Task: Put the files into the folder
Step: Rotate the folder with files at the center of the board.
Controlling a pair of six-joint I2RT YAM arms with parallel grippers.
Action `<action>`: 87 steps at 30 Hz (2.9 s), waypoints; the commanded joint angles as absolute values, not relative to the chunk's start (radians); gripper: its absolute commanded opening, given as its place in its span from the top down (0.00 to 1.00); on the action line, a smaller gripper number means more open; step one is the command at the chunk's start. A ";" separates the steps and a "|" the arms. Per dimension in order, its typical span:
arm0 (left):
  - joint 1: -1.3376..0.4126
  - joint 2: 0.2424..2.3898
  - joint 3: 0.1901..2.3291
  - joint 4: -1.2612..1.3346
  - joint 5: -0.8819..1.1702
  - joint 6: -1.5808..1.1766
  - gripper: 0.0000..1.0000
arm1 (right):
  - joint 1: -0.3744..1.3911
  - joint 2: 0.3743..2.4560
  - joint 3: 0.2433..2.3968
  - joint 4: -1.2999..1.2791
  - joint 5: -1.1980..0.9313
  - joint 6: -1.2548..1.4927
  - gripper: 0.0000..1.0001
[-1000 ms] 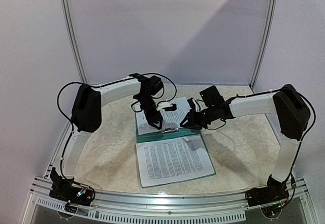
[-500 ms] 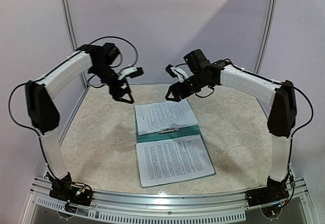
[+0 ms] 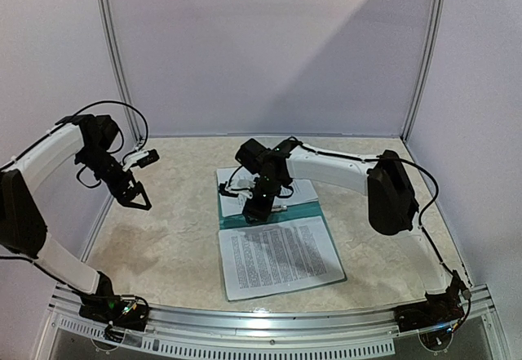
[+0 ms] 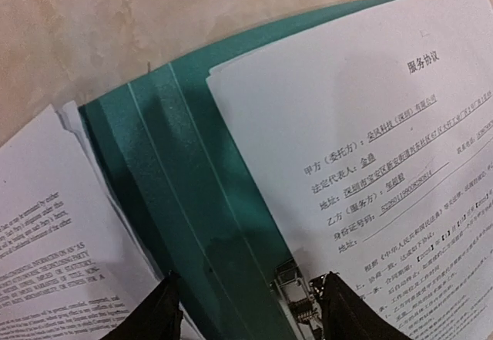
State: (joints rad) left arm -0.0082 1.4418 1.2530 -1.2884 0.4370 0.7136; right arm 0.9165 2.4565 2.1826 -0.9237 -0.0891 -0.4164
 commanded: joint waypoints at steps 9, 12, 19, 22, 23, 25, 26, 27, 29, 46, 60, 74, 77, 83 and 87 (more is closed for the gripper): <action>-0.005 1.291 1.095 -1.246 0.404 0.733 0.00 | 0.883 2.503 2.241 -0.955 0.051 -0.489 0.55; -0.005 1.273 1.080 -1.245 0.395 0.745 0.00 | 0.864 2.506 2.241 -0.998 0.028 -0.488 0.55; -0.005 1.288 1.064 -1.240 0.414 0.740 0.00 | 0.853 2.545 2.239 -1.074 0.020 -0.485 0.54; -0.005 1.297 1.060 -1.236 0.414 0.739 0.00 | 0.853 2.570 2.239 -1.072 0.014 -0.475 0.57; -0.005 1.300 1.061 -1.235 0.413 0.739 0.00 | 0.852 2.574 2.240 -1.069 0.012 -0.472 0.59; -0.005 1.305 1.062 -1.232 0.411 0.739 0.00 | 0.852 2.585 2.240 -1.060 0.012 -0.470 0.63; -0.005 1.307 1.062 -1.233 0.410 0.739 0.00 | 0.853 2.587 2.240 -1.056 -0.016 -0.468 0.65; -0.005 1.309 1.063 -1.232 0.410 0.739 0.00 | 0.853 2.589 2.240 -1.053 -0.026 -0.467 0.67; -0.005 1.311 1.063 -1.232 0.407 0.740 0.00 | 0.853 2.591 2.240 -1.050 -0.035 -0.465 0.70; -0.007 1.338 1.170 -1.201 0.474 0.691 0.01 | 0.771 2.466 2.150 -0.946 -0.233 -0.119 1.00; -0.050 1.406 1.156 -1.044 0.571 0.523 0.00 | 0.715 2.296 1.959 -0.792 -0.266 0.067 0.99; -0.363 1.331 0.850 -1.018 0.058 0.915 0.00 | 0.828 2.436 2.120 -0.782 0.046 -0.037 0.74; -0.394 1.363 0.805 -0.936 0.006 0.890 0.00 | 0.831 2.473 2.141 -0.781 0.082 -0.051 0.75; -0.505 1.443 0.749 -0.756 -0.085 0.832 0.01 | 0.833 2.522 2.154 -0.823 0.112 -0.062 0.80; -0.554 1.496 0.755 -0.644 -0.147 0.814 0.00 | 0.837 2.504 2.113 -0.837 0.129 -0.028 0.82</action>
